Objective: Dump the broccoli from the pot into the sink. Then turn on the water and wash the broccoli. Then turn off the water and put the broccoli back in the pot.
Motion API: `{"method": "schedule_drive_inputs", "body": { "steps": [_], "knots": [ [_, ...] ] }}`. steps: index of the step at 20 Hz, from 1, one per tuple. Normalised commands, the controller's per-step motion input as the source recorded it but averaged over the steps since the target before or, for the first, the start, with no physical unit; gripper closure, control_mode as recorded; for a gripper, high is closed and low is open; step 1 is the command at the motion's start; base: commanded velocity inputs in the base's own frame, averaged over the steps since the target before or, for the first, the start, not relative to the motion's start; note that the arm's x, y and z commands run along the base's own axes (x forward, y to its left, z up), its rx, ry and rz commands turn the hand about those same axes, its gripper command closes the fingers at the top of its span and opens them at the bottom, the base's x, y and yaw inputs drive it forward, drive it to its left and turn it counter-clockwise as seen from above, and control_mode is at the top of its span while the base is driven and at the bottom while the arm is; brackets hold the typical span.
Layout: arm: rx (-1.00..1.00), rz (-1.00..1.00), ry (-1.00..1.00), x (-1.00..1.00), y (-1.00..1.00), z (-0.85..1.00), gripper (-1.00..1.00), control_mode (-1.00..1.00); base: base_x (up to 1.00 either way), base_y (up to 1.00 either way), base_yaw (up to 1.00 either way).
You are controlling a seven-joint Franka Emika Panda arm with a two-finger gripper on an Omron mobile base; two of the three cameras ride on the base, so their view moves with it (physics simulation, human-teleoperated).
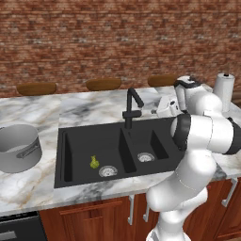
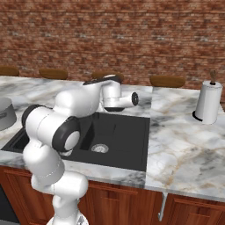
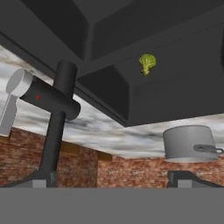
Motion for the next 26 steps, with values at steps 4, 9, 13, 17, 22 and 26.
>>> {"method": "schedule_drive_inputs", "body": {
  "steps": [4,9,13,17,22,26],
  "knots": [
    [0.01,0.0,0.0,0.23,0.05,0.0,-1.0,-1.0,0.0,0.0,0.0],
    [0.02,0.0,0.0,0.26,0.0,-0.06,-1.0,-1.0,0.0,0.0,0.0],
    [0.03,0.0,0.0,0.24,0.0,-0.08,-1.0,-1.0,0.0,0.0,0.0],
    [0.03,0.0,0.0,0.22,0.0,-0.16,-1.0,-1.0,0.0,0.0,0.0],
    [0.02,0.0,0.0,0.17,0.0,-0.22,-1.0,-1.0,0.0,0.0,0.0],
    [0.01,0.0,0.0,0.11,0.0,-0.17,-1.0,-1.0,0.0,0.0,0.0]
  ]
}}
